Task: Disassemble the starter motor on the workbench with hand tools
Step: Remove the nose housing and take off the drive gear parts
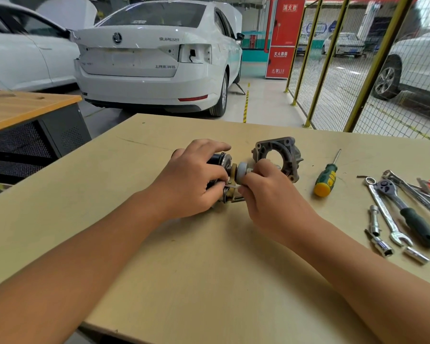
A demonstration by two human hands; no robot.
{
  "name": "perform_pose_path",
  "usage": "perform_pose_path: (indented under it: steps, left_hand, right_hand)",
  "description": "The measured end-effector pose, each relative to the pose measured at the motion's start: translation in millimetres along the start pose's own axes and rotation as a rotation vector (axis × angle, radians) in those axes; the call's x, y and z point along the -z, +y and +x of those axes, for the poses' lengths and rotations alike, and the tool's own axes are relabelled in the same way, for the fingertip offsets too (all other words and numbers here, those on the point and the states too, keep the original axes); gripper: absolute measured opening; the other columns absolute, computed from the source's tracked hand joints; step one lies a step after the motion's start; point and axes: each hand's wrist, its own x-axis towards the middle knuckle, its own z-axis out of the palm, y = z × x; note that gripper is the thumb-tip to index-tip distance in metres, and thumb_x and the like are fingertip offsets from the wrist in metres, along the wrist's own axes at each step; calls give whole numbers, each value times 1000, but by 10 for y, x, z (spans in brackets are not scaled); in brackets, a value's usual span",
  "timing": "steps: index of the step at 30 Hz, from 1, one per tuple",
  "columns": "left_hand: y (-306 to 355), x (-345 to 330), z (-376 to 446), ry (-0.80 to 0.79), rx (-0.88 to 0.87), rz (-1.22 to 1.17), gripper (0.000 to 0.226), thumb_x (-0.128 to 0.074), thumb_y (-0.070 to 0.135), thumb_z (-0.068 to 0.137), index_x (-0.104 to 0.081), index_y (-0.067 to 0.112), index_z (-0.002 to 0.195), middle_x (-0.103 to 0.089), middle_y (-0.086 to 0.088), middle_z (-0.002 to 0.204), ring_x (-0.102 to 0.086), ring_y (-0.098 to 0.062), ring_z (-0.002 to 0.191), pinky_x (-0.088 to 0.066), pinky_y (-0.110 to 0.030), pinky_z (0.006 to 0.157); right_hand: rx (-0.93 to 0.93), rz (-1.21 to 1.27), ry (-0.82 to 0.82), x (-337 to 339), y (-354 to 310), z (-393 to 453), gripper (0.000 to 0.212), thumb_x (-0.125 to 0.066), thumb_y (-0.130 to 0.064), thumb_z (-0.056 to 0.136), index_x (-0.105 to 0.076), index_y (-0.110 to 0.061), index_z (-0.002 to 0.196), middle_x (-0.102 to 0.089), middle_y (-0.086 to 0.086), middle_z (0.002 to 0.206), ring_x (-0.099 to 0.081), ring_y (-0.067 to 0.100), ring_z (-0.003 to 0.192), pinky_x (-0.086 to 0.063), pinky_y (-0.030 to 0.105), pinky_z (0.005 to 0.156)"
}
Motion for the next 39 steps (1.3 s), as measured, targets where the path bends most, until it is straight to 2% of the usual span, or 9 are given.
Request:
perform_pose_path:
  steps: [5, 8, 12, 15, 19, 23, 29, 34, 39]
  left_hand:
    - [1, 12, 6, 20, 4, -45, 12, -68, 24, 86, -79, 20, 86, -58, -3, 144, -48, -29, 134, -46, -57, 98]
    - [-1, 25, 13, 11, 25, -74, 11, -68, 25, 85, -79, 21, 86, -58, -2, 144, -48, -28, 134, -45, -56, 99]
    - [-1, 32, 4, 8, 21, -41, 16, -66, 29, 86, -81, 24, 89, -58, -2, 144, -47, -28, 135, -44, -56, 99]
    - [1, 41, -2, 1, 10, -9, 19, -65, 32, 87, -82, 27, 91, -57, -1, 146, -45, -27, 137, -42, -53, 99]
    - [0, 47, 1, -5, 3, -12, 18, -65, 31, 88, -82, 25, 91, -57, -2, 146, -46, -28, 136, -43, -56, 99]
    - [-14, 39, -1, 5, -2, -18, 17, -66, 30, 87, -82, 24, 90, -58, -3, 144, -47, -29, 135, -44, -57, 99]
    - [-27, 39, 7, 15, -4, -51, 15, -69, 28, 86, -82, 22, 89, -60, -4, 142, -49, -30, 134, -45, -56, 99]
    - [-42, 47, 6, 13, -10, -78, 13, -71, 29, 85, -82, 22, 88, -60, -5, 142, -50, -30, 133, -44, -55, 100]
    - [-49, 79, -4, -8, -23, -48, 17, -67, 29, 88, -83, 23, 92, -58, -5, 145, -47, -30, 136, -44, -56, 101]
  right_hand:
    - [3, -142, 56, 12, -35, -9, 17, -63, -25, 94, -68, -10, 90, -52, 5, 90, -51, 28, 71, -39, 36, 65]
    - [-41, -196, 76, 41, -51, -11, 16, -69, -30, 89, -68, -14, 88, -55, 3, 88, -57, 31, 77, -42, 39, 67]
    - [-45, -194, 70, 52, -72, -5, 17, -75, -27, 85, -66, -13, 88, -57, 3, 85, -58, 32, 64, -43, 37, 60]
    - [-36, -129, 68, 43, -70, -4, 16, -72, -24, 89, -61, -14, 94, -57, 2, 86, -57, 32, 64, -48, 36, 51]
    - [5, -4, 60, -4, -52, 1, 14, -69, -18, 92, -59, -7, 94, -51, 7, 85, -53, 33, 67, -48, 42, 54]
    - [7, 50, 90, -27, -7, 0, 19, -59, -18, 97, -65, -2, 87, -44, 7, 83, -46, 29, 65, -41, 37, 56]
    - [15, -26, 65, -14, -23, 4, 16, -61, -16, 96, -66, -3, 88, -49, 9, 86, -51, 33, 67, -41, 37, 60]
    - [-29, -172, 85, 19, -39, -19, 15, -65, -29, 92, -69, -16, 88, -57, 0, 88, -59, 30, 73, -43, 42, 74]
    - [-25, -157, 39, 34, -46, -6, 18, -65, -34, 93, -65, -16, 96, -56, -1, 94, -60, 30, 73, -46, 38, 63]
